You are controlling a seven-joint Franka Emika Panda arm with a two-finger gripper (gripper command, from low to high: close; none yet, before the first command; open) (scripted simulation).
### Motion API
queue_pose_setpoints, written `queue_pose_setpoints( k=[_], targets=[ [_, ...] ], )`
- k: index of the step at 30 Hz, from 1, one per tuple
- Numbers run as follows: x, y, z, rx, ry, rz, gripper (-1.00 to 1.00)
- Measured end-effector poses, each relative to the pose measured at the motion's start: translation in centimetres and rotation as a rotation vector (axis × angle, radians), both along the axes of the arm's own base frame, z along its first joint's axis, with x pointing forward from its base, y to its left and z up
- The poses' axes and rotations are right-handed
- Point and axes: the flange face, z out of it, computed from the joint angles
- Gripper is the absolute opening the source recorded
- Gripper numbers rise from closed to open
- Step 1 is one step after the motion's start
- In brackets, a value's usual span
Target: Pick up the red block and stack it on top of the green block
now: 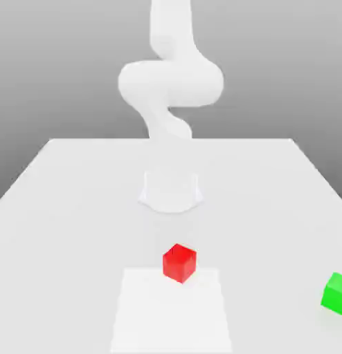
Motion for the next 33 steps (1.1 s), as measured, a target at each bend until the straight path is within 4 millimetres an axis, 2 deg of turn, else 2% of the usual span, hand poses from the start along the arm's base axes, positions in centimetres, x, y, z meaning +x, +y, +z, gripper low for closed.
queue_pose_setpoints(
  k=[4,7,9,13,17,18,20,24,25,31,33],
  targets=[
    [3.1,0.6,-9.9,0.064,0.147,-0.084,0.00],
    [3.9,1.0,-17.4,0.104,0.256,-0.155,0.00],
    [3.6,1.1,-22.5,0.128,0.330,-0.207,0.00],
    [1.1,1.3,-32.6,0.167,0.487,-0.328,0.00],
    [-3.8,1.3,-42.9,0.190,0.654,-0.472,0.00],
    [-4.7,1.3,-44.9,0.192,0.680,-0.496,0.00],
    [-5.3,1.2,-47.3,0.194,0.699,-0.517,0.00],
    [-5.6,1.4,-50.6,0.196,0.706,-0.518,0.00],
    [-5.7,1.4,-51.4,0.197,0.706,-0.517,-1.00],
    [-5.8,1.4,-51.7,0.197,0.705,-0.517,-1.00],
    [-5.7,1.4,-51.0,0.195,0.704,-0.518,-1.00]
  ],
)
